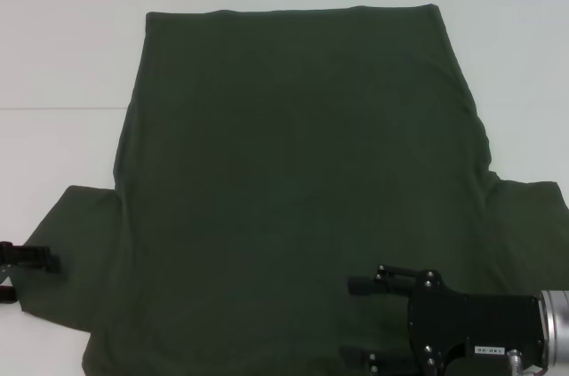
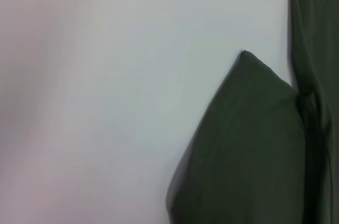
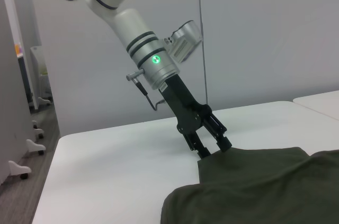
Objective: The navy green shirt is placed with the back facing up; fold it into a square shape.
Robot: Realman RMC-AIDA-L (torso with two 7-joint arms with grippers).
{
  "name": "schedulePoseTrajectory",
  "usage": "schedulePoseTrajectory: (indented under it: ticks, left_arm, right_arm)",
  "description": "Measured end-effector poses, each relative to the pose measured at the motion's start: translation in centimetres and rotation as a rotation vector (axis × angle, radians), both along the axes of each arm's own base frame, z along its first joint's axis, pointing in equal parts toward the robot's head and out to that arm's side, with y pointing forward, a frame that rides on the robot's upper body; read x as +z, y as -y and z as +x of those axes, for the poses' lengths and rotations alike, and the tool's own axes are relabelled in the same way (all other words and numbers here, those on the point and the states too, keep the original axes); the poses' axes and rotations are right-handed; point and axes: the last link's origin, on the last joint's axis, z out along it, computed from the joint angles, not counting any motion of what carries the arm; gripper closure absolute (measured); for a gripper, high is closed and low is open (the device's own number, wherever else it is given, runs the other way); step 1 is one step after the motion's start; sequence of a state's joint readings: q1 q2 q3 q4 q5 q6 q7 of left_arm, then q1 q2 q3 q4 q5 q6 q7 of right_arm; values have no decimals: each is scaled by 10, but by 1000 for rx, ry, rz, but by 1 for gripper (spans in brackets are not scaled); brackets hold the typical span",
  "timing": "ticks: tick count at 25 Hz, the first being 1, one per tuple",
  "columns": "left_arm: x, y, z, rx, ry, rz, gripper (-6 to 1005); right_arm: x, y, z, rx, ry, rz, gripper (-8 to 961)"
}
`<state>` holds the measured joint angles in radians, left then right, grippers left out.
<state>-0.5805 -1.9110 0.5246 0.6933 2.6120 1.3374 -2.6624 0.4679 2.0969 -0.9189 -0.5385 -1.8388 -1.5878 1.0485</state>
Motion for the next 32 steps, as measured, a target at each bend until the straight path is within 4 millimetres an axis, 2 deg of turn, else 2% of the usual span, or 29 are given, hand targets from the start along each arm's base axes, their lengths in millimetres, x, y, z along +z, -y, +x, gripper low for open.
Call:
schedulePoseTrajectory:
  ticks: [32]
  left_arm:
    - [-12,-14,15,-55,-26,-26,179]
  right_arm:
    - [1,0,-2,6,-12,-4,70]
